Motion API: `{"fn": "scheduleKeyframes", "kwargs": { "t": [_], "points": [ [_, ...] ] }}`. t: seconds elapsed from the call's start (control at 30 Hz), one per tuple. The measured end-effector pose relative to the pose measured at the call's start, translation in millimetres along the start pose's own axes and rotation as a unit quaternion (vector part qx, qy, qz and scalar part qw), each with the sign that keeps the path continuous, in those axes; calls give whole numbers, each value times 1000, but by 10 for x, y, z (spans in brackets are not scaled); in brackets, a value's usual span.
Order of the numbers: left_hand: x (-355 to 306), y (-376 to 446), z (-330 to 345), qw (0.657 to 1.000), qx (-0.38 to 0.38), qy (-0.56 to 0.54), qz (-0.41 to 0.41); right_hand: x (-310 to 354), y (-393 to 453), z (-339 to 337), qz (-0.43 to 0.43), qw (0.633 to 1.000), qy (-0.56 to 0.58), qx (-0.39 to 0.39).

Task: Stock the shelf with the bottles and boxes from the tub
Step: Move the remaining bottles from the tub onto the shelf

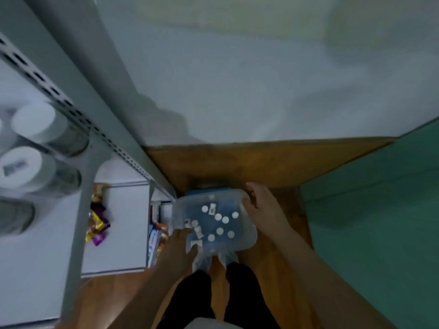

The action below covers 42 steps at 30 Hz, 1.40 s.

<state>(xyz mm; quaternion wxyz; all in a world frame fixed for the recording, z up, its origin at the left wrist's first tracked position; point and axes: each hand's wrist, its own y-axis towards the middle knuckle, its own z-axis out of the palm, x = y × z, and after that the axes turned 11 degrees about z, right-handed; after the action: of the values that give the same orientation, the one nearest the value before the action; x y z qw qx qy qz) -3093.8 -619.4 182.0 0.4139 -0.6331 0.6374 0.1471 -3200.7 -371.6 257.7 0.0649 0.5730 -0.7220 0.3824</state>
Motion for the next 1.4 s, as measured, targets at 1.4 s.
{"fn": "scheduleKeyframes", "kwargs": {
  "t": [1.4],
  "points": [
    [1908, 1580, 2167, 908, 124, -50, -398, -1730, 2287, 2819, -65, 952, -207, 217]
  ]
}}
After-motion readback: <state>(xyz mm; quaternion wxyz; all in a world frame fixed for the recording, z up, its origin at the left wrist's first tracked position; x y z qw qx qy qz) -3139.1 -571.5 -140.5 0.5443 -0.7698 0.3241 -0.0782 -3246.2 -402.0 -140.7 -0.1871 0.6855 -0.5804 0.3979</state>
